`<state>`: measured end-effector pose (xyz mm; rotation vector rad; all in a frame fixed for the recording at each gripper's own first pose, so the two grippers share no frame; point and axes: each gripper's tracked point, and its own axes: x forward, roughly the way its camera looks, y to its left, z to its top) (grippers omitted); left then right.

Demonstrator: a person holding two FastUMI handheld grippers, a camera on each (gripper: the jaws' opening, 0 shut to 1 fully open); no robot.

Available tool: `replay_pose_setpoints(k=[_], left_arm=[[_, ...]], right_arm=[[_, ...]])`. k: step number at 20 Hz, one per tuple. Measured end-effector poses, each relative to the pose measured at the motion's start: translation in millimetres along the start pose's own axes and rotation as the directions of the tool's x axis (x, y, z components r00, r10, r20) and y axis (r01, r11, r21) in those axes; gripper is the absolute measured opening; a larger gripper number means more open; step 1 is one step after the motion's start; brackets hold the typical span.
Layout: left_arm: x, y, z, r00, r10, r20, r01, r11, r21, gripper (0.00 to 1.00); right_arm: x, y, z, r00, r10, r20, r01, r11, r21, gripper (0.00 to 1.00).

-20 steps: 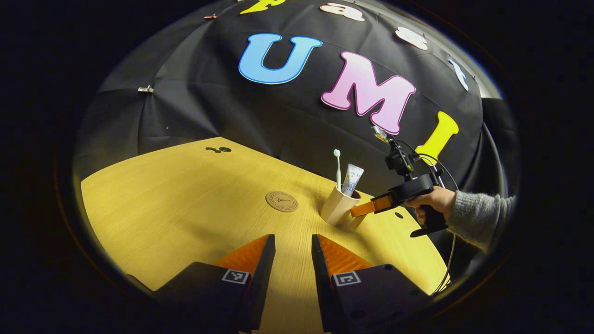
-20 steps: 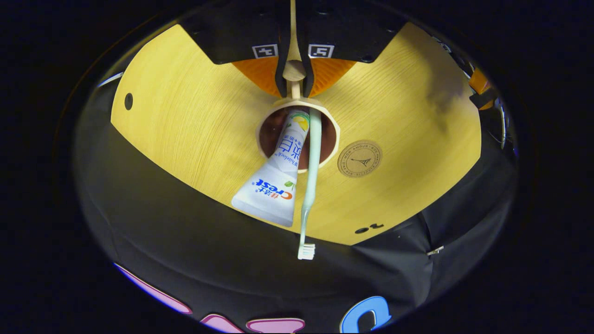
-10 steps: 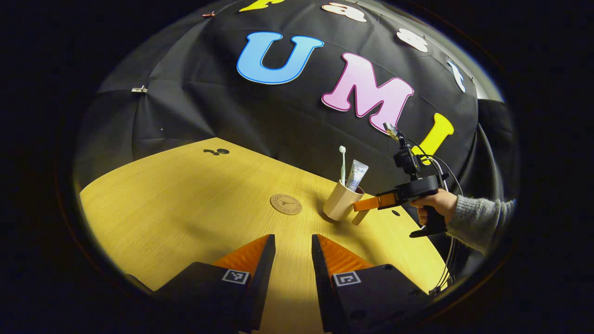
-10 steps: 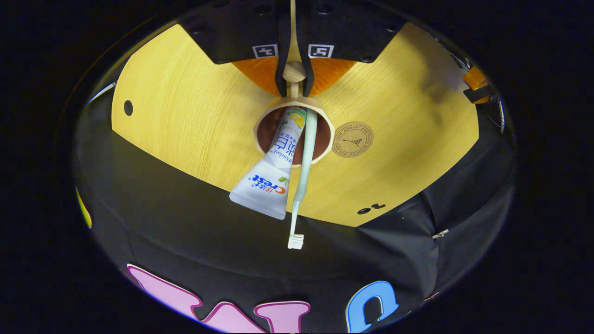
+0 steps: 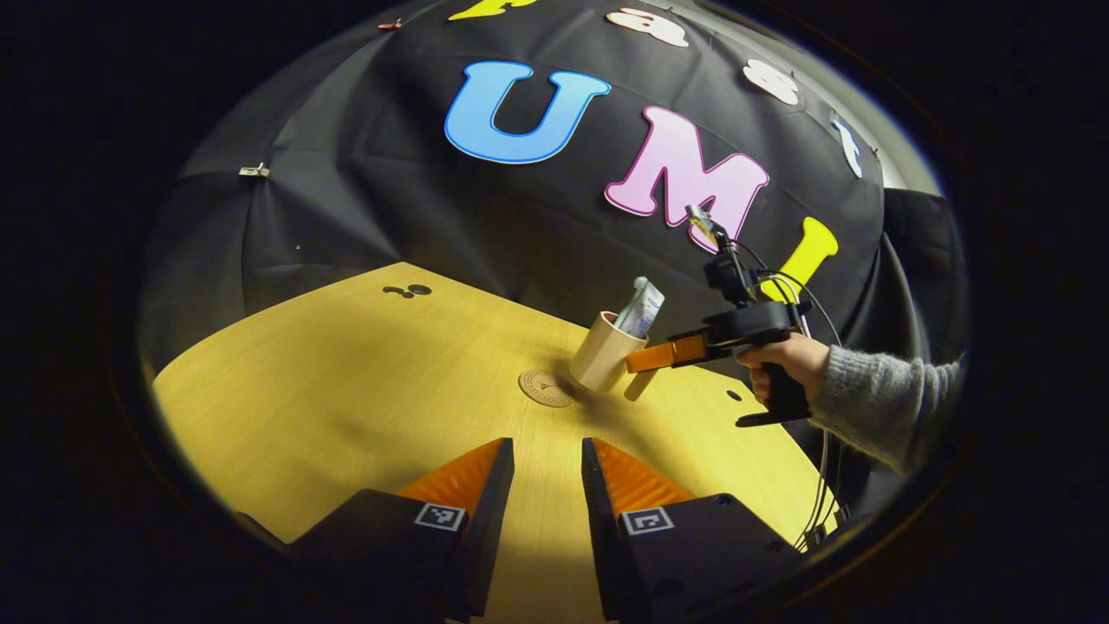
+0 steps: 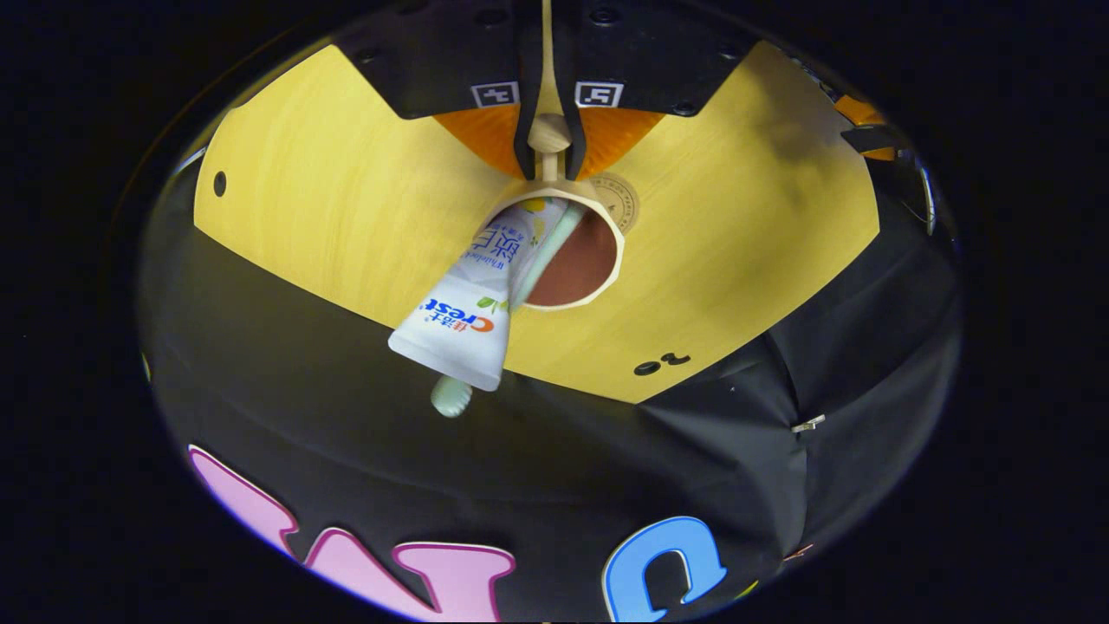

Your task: Put the toothbrush and toothpaste on the desktop into the cup, then pick up the cup and place it on the coaster on the desktop.

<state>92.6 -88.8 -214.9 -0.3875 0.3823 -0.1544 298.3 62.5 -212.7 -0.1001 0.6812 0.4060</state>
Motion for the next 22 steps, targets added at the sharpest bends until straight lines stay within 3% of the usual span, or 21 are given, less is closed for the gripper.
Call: replay_pose_setpoints(k=[13,16,22], left_arm=[[1.8,34.6,4.1,1.000,0.031,-0.004,-0.031,0.998,-0.050,0.52],[3.6,35.9,6.9,1.000,0.028,-0.002,-0.028,0.998,-0.054,0.52],[1.8,36.3,19.2,1.000,0.021,0.005,-0.021,0.999,-0.044,0.52]], right_arm=[[53.0,36.9,-1.6,0.997,0.005,-0.074,-0.013,0.994,-0.111,0.08],[50.0,35.6,-5.3,0.996,-0.006,-0.085,-0.001,0.997,-0.080,0.09],[50.8,30.4,-20.7,0.992,-0.053,-0.117,0.044,0.996,-0.075,0.27]])
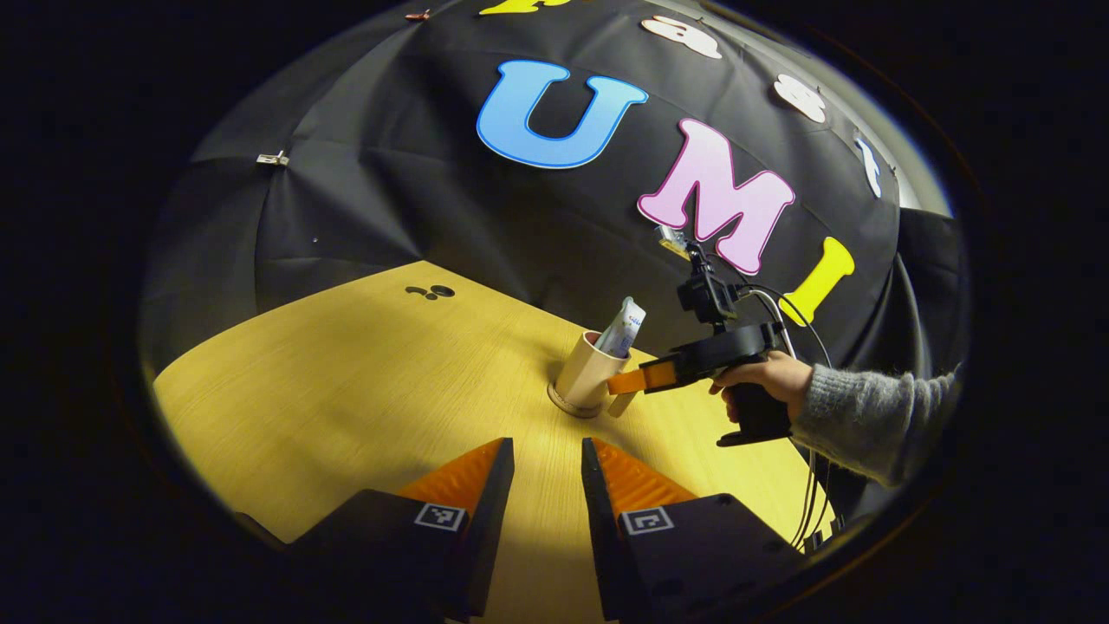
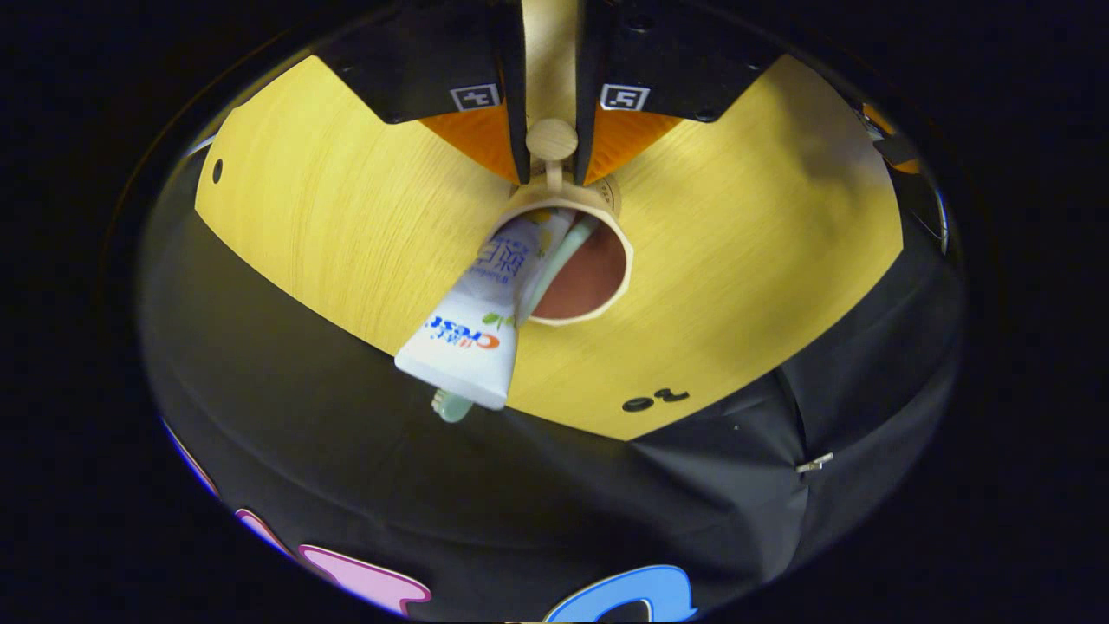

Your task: Put the toothbrush and toothpaste on the desktop into the cup, then pick up the cup and place it on the coaster on the desktop.

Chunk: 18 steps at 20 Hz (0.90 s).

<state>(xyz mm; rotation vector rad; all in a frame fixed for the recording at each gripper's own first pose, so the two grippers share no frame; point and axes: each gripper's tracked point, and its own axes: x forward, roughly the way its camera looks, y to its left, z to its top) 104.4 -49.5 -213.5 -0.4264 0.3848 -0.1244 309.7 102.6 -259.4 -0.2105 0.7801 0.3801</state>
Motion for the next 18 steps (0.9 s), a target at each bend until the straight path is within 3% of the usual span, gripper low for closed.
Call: replay_pose_setpoints(k=[1,3,4,5,6,7,8,9,16,17,18], left_arm=[[-1.1,-1.3,1.8,1.000,-0.002,0.003,0.002,1.000,0.003,0.61],[-4.5,0.4,5.4,1.000,0.000,0.006,0.000,1.000,0.013,0.61],[-7.7,2.5,7.4,1.000,0.007,0.008,-0.008,1.000,0.020,0.52],[-9.5,4.5,8.9,1.000,0.014,0.009,-0.014,0.999,0.029,0.52],[-11.8,5.3,11.9,1.000,0.016,0.010,-0.016,0.999,0.038,0.54],[-16.2,1.7,15.2,1.000,0.010,0.008,-0.010,0.999,0.046,0.67],[-19.9,-2.1,20.0,1.000,-0.002,0.009,0.001,0.999,0.053,0.71],[-24.2,-7.2,25.0,1.000,-0.013,0.009,0.012,0.998,0.060,0.63],[-54.6,-55.7,89.3,0.993,-0.090,0.076,0.079,0.988,0.130,0.66],[-58.0,-62.3,96.0,0.992,-0.098,0.085,0.085,0.986,0.142,0.68],[-61.0,-68.5,103.0,0.990,-0.105,0.092,0.090,0.984,0.155,0.72]], right_arm=[[-1.2,0.4,-5.2,1.000,-0.006,-0.010,0.006,1.000,0.003,0.28],[-6.2,-0.1,-7.9,1.000,-0.015,0.005,0.015,0.999,0.033,0.28],[-11.7,0.2,-4.7,0.999,-0.014,0.029,0.012,0.998,0.057,0.28],[-18.6,1.5,0.3,0.998,-0.011,0.055,0.007,0.997,0.080,0.28],[-27.0,2.5,5.9,0.997,-0.010,0.082,0.002,0.995,0.099,0.34],[-36.9,3.3,11.2,0.994,-0.013,0.107,0.001,0.994,0.110,0.36],[-49.4,4.9,16.1,0.991,-0.019,0.132,0.003,0.993,0.118,0.39],[-64.0,7.1,21.1,0.987,-0.023,0.160,0.003,0.992,0.125,0.40],[-199.7,29.6,42.0,0.924,-0.063,0.376,-0.003,0.985,0.173,0.47],[-211.5,29.3,39.8,0.916,-0.072,0.395,-0.001,0.983,0.183,0.51],[-223.3,30.7,36.5,0.910,-0.076,0.407,-0.006,0.981,0.196,0.48]])
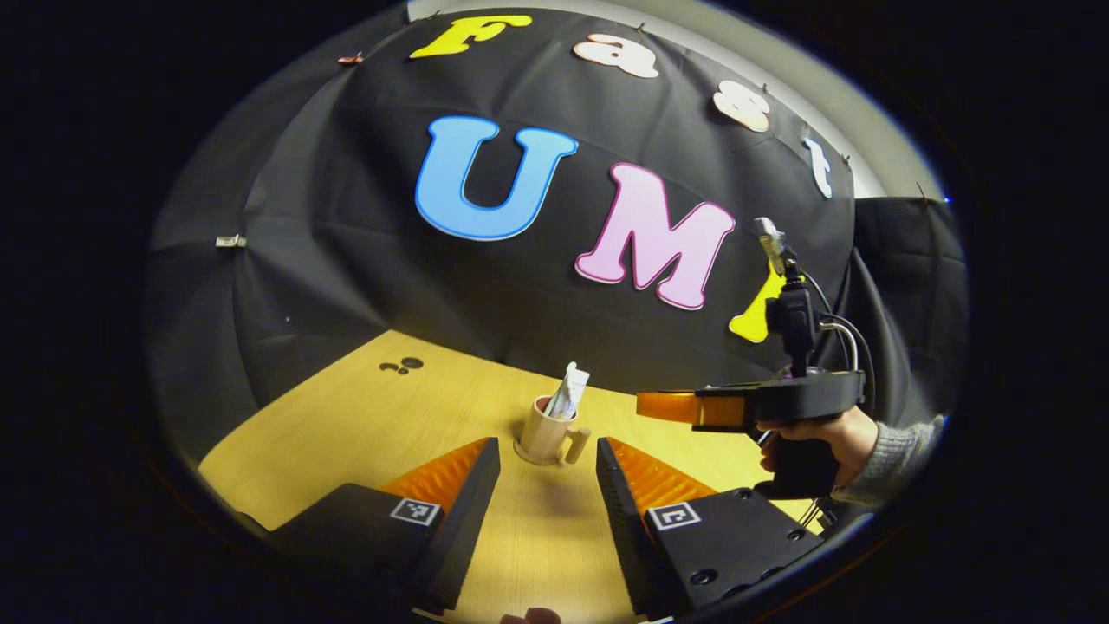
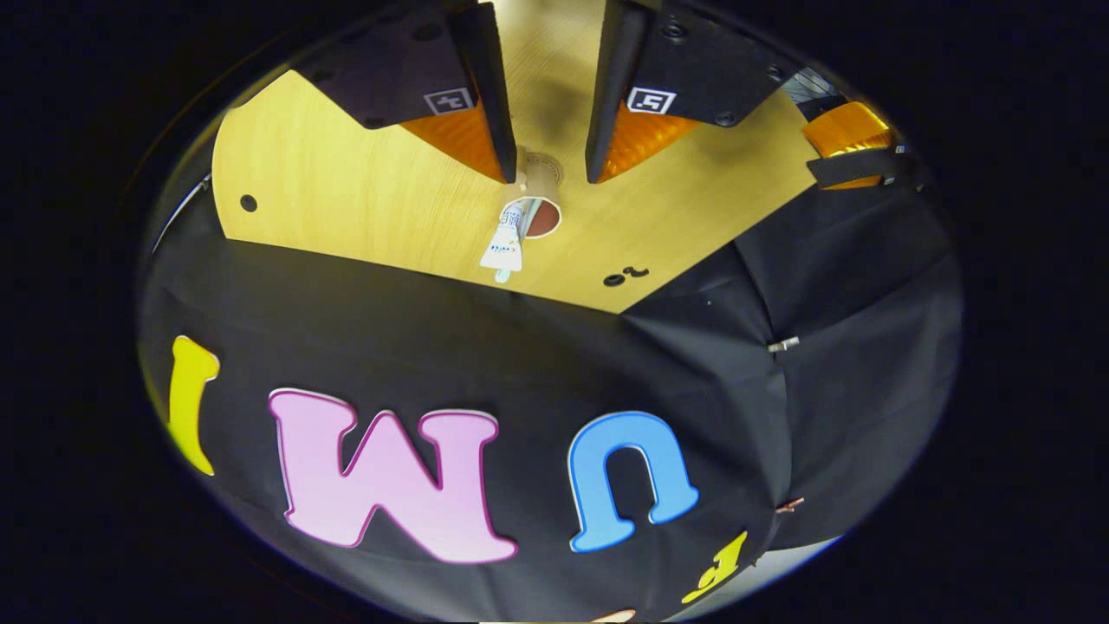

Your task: Put the toothbrush and toothpaste on the desktop into the cup, then pick up the cup and place it on the coaster on the desktop.

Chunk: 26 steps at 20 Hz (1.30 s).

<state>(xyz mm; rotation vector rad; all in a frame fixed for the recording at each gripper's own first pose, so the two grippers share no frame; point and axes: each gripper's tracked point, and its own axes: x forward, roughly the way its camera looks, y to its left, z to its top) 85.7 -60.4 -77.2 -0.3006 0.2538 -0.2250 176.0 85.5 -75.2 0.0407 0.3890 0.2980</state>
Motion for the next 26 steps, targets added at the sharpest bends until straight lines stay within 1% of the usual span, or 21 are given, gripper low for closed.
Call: replay_pose_setpoints(k=[2,3,4,5,6,9,10,11,12,13,14,15,16,17,20,22,25,26], left_arm=[[-4.2,-13.1,12.7,1.000,-0.019,0.013,0.019,0.999,0.028,0.75],[-6.2,-21.8,16.4,0.999,-0.036,0.016,0.036,0.998,0.044,0.76],[-8.4,-29.3,20.1,0.999,-0.047,0.018,0.046,0.997,0.059,0.76],[-10.7,-35.1,22.5,0.998,-0.055,0.023,0.053,0.996,0.073,0.76],[-13.2,-42.2,25.4,0.998,-0.066,0.025,0.064,0.995,0.082,0.76],[-20.5,-60.2,29.6,0.996,-0.089,0.027,0.086,0.991,0.102,0.76],[-24.2,-65.8,32.1,0.995,-0.098,0.028,0.094,0.990,0.106,0.77],[-27.0,-71.2,33.7,0.994,-0.107,0.030,0.103,0.988,0.114,0.77],[-30.1,-76.9,36.2,0.992,-0.121,0.031,0.117,0.985,0.124,0.81],[-33.1,-82.3,37.4,0.990,-0.135,0.034,0.129,0.982,0.137,0.83],[-36.4,-85.1,39.6,0.990,-0.137,0.036,0.130,0.979,0.154,0.83],[-38.9,-87.0,41.0,0.989,-0.142,0.041,0.133,0.976,0.169,0.83],[-41.6,-90.2,44.1,0.988,-0.151,0.046,0.140,0.974,0.179,0.84],[-43.2,-94.9,46.2,0.985,-0.164,0.052,0.152,0.971,0.182,0.85],[-47.8,-101.1,50.2,0.984,-0.171,0.058,0.158,0.970,0.183,0.89],[-50.5,-105.8,53.2,0.982,-0.175,0.065,0.159,0.966,0.203,0.90],[-55.2,-113.0,52.5,0.981,-0.181,0.075,0.158,0.958,0.239,0.91],[-56.7,-115.5,52.0,0.980,-0.184,0.076,0.160,0.956,0.246,0.92]], right_arm=[[-28.9,4.6,11.3,0.999,-0.007,0.039,0.006,1.000,0.025,0.51],[-41.0,4.4,13.4,0.998,-0.019,0.056,0.018,1.000,0.018,0.51],[-53.3,4.0,15.4,0.997,-0.028,0.073,0.028,1.000,0.007,0.46],[-65.2,5.2,16.6,0.995,-0.034,0.089,0.033,0.999,0.008,0.46],[-78.0,8.1,17.9,0.994,-0.036,0.100,0.034,0.999,0.018,0.53],[-108.6,3.4,19.8,0.989,-0.070,0.131,0.066,0.997,0.037,0.55],[-112.9,-0.7,21.0,0.987,-0.079,0.140,0.075,0.996,0.040,0.56],[-123.4,-1.3,21.3,0.985,-0.084,0.151,0.077,0.996,0.047,0.53],[-133.0,-1.4,21.9,0.983,-0.087,0.159,0.079,0.995,0.056,0.58],[-141.4,-1.2,23.5,0.981,-0.087,0.175,0.078,0.995,0.062,0.60],[-151.3,-3.9,24.1,0.977,-0.098,0.187,0.087,0.994,0.063,0.64],[-159.1,-5.7,28.8,0.973,-0.107,0.206,0.096,0.993,0.064,0.66],[-166.4,-6.9,32.1,0.967,-0.116,0.228,0.103,0.992,0.069,0.70],[-173.3,-7.9,34.4,0.962,-0.125,0.243,0.111,0.991,0.070,0.71],[-189.2,-8.7,38.1,0.951,-0.141,0.276,0.122,0.989,0.085,0.81],[-198.0,-10.9,36.9,0.945,-0.151,0.289,0.129,0.987,0.095,0.86],[-207.3,-11.7,30.3,0.943,-0.163,0.291,0.143,0.986,0.087,0.88],[-210.2,-12.8,29.1,0.941,-0.167,0.293,0.149,0.985,0.083,0.92]])
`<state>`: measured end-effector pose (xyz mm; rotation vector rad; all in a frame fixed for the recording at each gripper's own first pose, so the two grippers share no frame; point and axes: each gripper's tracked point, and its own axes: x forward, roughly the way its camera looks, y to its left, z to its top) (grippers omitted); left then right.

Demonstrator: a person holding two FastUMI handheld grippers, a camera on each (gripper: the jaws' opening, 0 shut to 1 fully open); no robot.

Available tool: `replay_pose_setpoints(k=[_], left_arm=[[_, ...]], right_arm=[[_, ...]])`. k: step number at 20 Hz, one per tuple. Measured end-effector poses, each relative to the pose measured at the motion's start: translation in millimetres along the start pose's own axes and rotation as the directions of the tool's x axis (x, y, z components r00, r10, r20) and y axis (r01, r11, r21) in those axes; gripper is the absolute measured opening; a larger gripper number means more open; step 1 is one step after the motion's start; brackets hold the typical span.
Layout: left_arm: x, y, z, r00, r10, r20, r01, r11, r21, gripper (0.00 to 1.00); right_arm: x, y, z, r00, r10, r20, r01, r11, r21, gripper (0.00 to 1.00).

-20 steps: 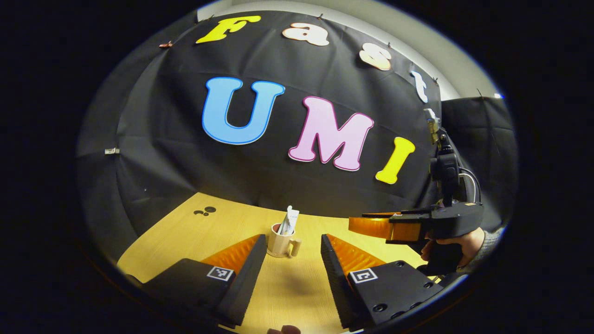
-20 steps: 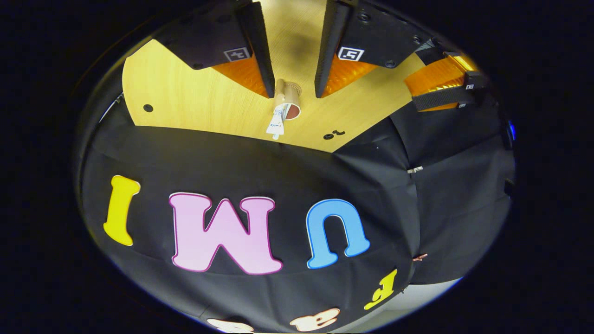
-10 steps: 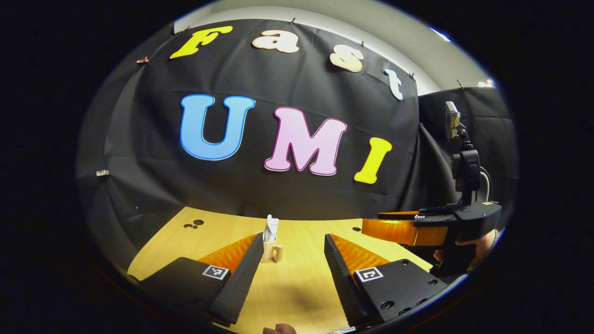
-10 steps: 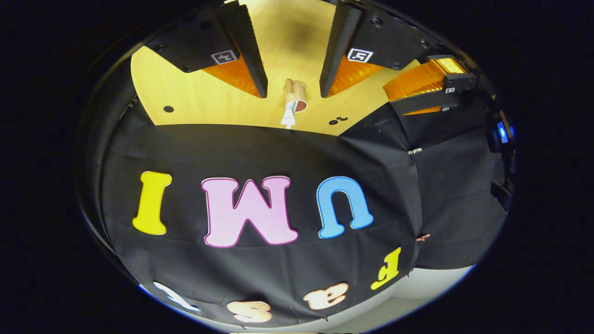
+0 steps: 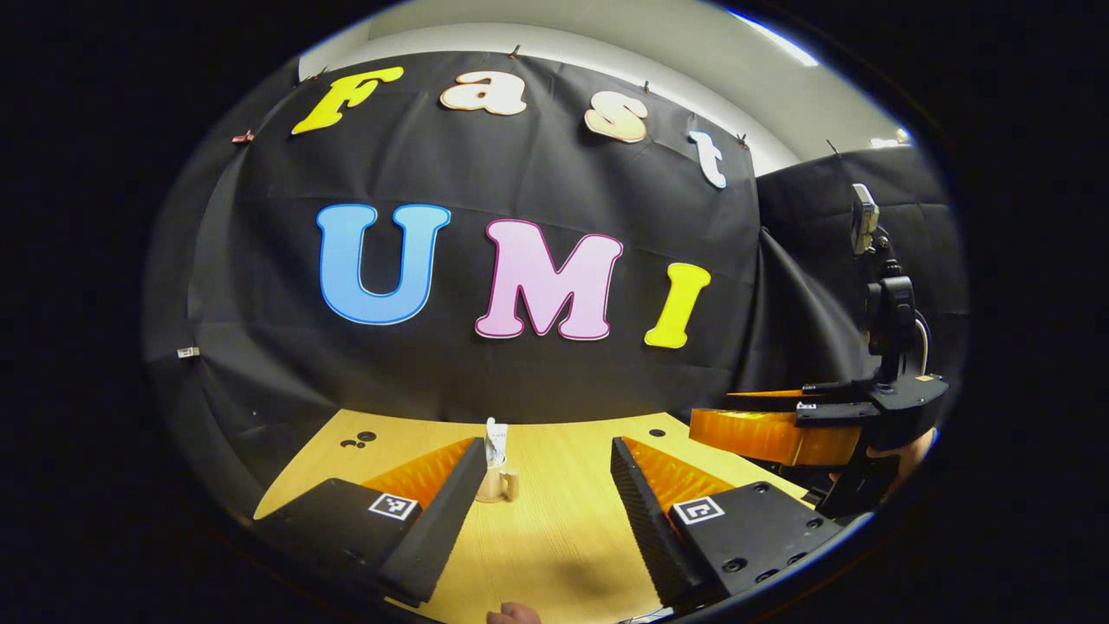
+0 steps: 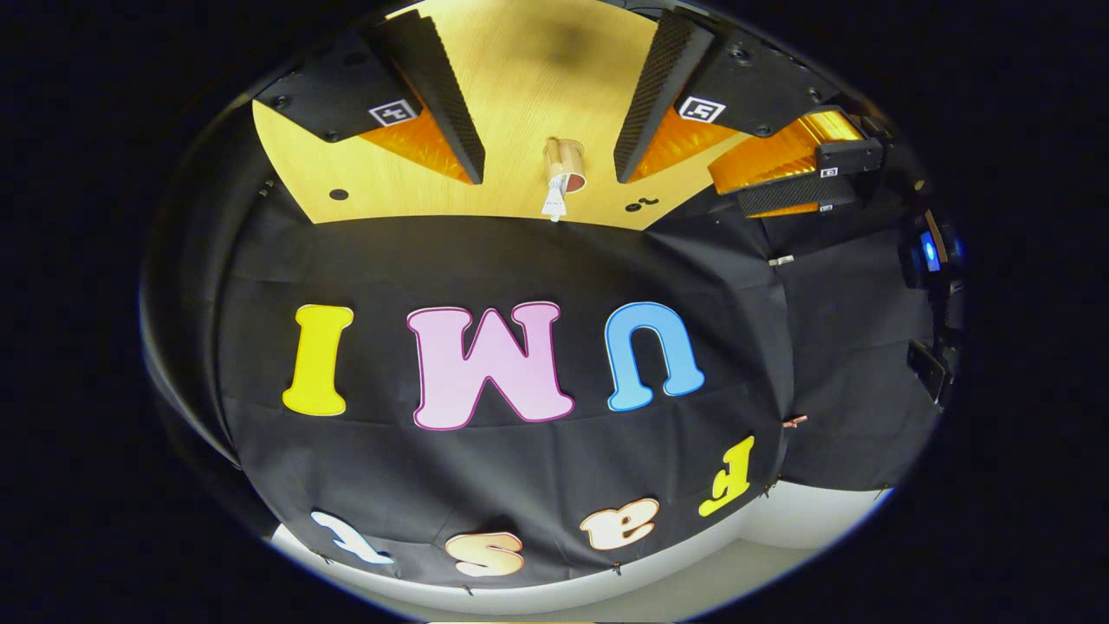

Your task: Put the toothbrush and toothpaste on the desktop into the cup, then pick up the cup and place it on the coaster on the desktop.

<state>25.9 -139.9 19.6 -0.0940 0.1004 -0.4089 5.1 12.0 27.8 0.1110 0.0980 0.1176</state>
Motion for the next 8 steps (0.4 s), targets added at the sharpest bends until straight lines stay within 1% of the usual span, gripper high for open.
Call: replay_pose_setpoints(k=[2,8], left_arm=[[0.9,-4.3,-0.7,1.000,-0.003,-0.001,0.003,1.000,0.009,0.94],[0.8,-11.4,4.2,1.000,0.003,0.011,-0.003,1.000,0.009,0.94]], right_arm=[[-4.7,-0.8,2.2,1.000,-0.001,0.006,0.001,1.000,-0.007,0.93],[-10.3,-4.2,6.3,1.000,0.001,0.015,-0.001,1.000,-0.009,0.93]])
